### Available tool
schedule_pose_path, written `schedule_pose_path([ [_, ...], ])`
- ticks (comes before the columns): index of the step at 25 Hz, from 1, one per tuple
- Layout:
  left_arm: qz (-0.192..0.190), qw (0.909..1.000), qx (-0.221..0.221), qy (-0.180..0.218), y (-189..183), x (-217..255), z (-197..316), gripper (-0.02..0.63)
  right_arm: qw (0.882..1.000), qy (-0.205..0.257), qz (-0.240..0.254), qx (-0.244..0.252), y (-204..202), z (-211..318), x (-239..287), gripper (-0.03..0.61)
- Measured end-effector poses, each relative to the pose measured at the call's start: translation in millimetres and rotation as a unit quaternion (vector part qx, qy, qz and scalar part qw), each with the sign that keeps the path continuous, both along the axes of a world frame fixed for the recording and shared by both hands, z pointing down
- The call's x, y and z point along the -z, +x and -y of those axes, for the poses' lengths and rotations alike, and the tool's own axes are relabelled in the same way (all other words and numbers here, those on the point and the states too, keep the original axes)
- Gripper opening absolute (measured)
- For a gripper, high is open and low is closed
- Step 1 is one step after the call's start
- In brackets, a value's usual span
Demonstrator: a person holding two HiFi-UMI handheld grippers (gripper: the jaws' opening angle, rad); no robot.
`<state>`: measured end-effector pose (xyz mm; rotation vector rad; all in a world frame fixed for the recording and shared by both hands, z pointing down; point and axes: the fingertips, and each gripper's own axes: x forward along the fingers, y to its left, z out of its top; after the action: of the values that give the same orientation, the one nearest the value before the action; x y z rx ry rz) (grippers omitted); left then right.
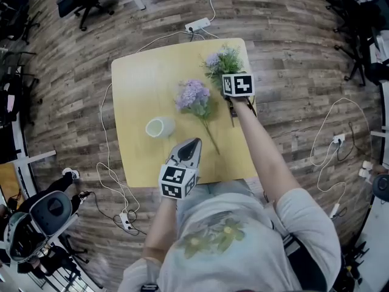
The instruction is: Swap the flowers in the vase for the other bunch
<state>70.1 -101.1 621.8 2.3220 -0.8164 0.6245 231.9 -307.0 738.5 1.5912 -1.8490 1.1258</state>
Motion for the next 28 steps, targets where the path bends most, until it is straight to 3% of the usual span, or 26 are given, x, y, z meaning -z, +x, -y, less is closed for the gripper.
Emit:
schedule_pose_path([
  [13, -0.006, 0.9998, -0.008, 0.02, -29.6, 30.0, -4.2, 0.018, 0.998, 0.055, -0.011, 0.008, -10.2, -31.5, 53.8, 0.058],
  [28, 0.002, 0.9972, 0.027, 0.069, -73.3, 93.0, -26.2, 0.018, 0.986, 0.16, 0.027, 0.026, -41.8, -88.1, 172.9, 0.058],
])
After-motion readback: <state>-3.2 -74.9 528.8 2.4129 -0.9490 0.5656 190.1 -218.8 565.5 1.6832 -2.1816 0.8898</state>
